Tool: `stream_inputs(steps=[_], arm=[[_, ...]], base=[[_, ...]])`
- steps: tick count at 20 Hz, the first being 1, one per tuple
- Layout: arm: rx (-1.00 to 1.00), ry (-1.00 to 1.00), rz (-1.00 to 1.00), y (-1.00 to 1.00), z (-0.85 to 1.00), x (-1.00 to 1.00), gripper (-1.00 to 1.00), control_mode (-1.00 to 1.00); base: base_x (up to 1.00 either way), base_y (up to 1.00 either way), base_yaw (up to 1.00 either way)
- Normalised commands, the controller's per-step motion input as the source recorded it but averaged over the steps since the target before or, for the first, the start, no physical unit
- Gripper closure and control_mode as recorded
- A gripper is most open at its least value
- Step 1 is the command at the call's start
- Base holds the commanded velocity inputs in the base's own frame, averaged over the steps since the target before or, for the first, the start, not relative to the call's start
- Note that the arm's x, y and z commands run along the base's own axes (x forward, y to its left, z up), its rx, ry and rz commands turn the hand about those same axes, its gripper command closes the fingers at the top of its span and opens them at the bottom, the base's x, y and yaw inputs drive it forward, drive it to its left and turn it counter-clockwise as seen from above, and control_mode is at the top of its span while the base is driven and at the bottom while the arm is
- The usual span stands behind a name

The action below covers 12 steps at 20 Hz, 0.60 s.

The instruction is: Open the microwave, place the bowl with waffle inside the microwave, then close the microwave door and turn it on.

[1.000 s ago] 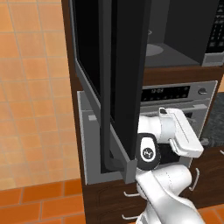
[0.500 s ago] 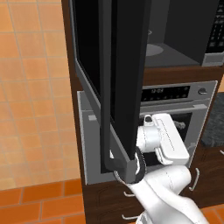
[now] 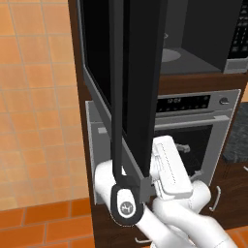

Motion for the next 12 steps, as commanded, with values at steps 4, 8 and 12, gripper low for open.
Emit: stream_inputs(steps=[4,8,12], arm=[[-0.04,0.00,0.00,0.58,0.00,-0.10,-1.00,-1.00],[-0.01,0.00,0.00,0.58,0.00,0.00,-1.00,-1.00],[0.00,0.00,0.00,0.56,0.00,0.00,-1.00,-1.00]], base=[[0.00,0.00,0.00],[0.00,0.00,0.00],[0.00,0.00,0.00]])
